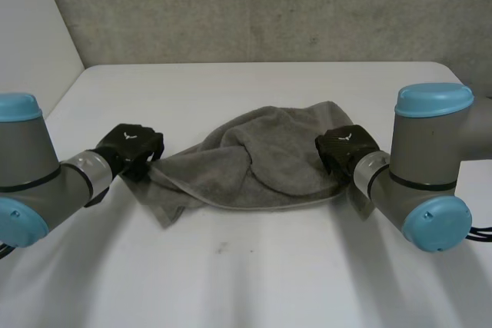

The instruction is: Fold the towel.

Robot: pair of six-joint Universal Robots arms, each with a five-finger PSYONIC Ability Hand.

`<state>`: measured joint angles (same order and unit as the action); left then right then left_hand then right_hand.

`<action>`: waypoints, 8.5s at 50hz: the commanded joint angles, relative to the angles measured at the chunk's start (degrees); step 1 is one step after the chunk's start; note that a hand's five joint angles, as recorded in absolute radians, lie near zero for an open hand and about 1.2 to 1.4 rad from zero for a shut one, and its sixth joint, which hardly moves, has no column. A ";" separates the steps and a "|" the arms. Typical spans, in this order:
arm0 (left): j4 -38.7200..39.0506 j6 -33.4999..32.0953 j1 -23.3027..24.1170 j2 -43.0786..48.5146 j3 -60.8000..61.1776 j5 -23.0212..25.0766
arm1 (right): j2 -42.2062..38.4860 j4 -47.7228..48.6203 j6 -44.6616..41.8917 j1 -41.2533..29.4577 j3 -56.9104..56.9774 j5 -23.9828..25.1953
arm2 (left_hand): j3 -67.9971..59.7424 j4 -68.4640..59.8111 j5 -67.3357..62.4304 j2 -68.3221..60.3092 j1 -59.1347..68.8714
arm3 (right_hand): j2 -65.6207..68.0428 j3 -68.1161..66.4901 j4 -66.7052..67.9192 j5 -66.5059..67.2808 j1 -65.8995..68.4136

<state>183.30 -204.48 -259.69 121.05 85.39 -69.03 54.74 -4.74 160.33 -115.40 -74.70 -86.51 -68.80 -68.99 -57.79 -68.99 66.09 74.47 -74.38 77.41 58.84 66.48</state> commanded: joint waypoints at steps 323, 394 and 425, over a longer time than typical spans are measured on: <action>-17.98 -1.10 4.45 7.71 -22.02 -7.44 | 11.44 21.08 -8.36 24.68 -32.35 0.11 | 45.63 45.82 44.62 45.82 -42.92 | 5.53 -5.62 2.59 11.16 13.52; -14.82 7.32 13.23 -2.39 -16.57 -7.52 | 18.11 8.26 6.67 -3.36 -13.43 1.34 | 50.68 50.87 49.67 50.87 -47.97 | -64.47 64.38 -67.41 -58.84 -56.48; -11.04 18.59 31.61 21.32 -39.23 -8.23 | 20.93 15.64 1.13 8.53 -35.87 5.38 | 48.16 48.35 47.15 48.35 -45.45 | -55.15 55.06 -58.09 -49.51 -47.15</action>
<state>172.39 -185.81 -228.56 135.97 54.22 -76.84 75.74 10.59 161.40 -106.42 -110.65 -81.39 -16.98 -16.99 -7.01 -17.00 16.89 14.95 -14.61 14.89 5.38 15.74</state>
